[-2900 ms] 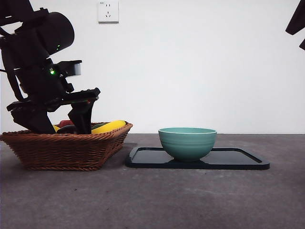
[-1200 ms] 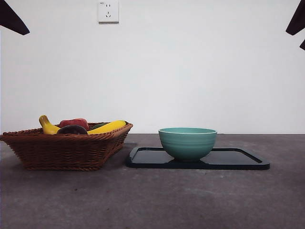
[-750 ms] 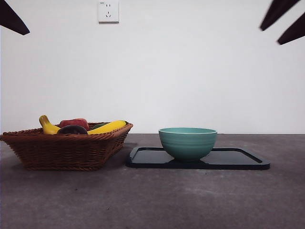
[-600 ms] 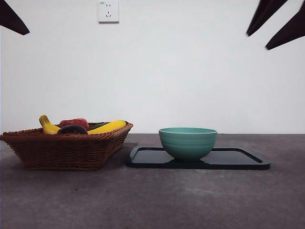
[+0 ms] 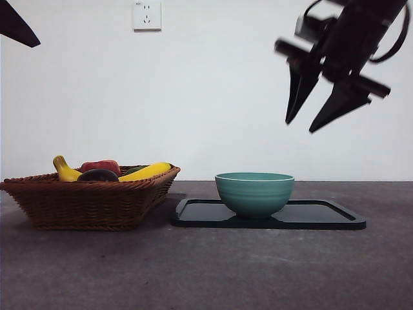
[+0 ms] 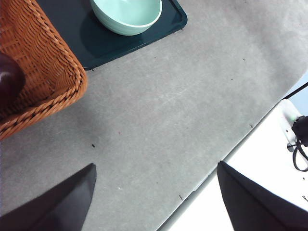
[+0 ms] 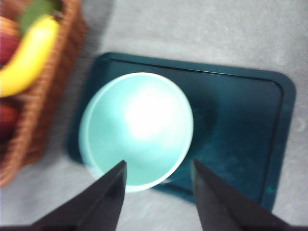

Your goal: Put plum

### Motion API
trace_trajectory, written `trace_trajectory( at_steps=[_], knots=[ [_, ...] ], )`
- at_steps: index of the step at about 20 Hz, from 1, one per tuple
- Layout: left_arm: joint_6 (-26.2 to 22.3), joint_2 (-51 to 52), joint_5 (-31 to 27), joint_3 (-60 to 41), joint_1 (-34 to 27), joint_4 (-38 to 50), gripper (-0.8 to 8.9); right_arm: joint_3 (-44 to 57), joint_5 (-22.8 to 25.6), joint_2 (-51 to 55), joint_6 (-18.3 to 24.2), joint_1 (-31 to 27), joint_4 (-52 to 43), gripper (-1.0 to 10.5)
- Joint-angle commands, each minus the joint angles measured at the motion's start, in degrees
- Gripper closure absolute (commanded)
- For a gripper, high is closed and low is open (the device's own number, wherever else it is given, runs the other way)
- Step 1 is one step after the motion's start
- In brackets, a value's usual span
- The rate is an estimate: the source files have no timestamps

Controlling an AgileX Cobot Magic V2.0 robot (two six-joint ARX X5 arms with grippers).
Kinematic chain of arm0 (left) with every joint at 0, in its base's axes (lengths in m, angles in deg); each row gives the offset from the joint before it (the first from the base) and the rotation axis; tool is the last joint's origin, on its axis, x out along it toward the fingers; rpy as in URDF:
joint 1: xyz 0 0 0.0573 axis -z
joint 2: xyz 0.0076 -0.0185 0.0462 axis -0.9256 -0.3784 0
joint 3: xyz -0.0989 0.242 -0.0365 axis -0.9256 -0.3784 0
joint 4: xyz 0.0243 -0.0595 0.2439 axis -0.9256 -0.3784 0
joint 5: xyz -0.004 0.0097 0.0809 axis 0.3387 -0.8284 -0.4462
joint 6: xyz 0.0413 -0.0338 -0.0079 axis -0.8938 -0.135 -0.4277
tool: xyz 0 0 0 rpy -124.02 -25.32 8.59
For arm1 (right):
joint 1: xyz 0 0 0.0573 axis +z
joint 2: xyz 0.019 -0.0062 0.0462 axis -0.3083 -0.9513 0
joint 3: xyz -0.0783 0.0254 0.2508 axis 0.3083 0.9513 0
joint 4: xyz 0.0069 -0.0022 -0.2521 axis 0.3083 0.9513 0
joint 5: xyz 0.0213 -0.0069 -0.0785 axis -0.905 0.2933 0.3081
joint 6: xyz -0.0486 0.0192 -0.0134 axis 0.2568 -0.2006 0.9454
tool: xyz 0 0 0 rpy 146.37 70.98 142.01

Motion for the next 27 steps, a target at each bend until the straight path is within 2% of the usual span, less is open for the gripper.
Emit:
trace_trajectory(
  at_steps=[1, 13, 16, 19, 27],
  knots=[
    [-0.70, -0.48, 0.26, 1.05, 0.26, 0.44, 4.09, -1.86, 0.94, -4.02, 1.68, 0.24, -1.07, 7.3],
    [-0.70, -0.48, 0.26, 1.05, 0.26, 0.46, 4.09, -1.88, 1.36, -14.99, 1.64, 1.11, -8.37, 7.4],
    [-0.70, -0.48, 0.24, 1.05, 0.26, 0.46, 4.09, -1.88, 1.31, -15.78, 1.66, 1.11, -8.79, 8.7],
    [-0.70, -0.48, 0.24, 1.05, 0.26, 0.46, 4.09, -1.88, 1.33, -15.82, 1.64, 1.11, -10.14, 9.4],
    [-0.72, -0.48, 0.24, 1.05, 0.26, 0.46, 4.09, -1.95, 3.87, -10.60, 1.66, 1.11, -10.38, 9.4]
  ],
)
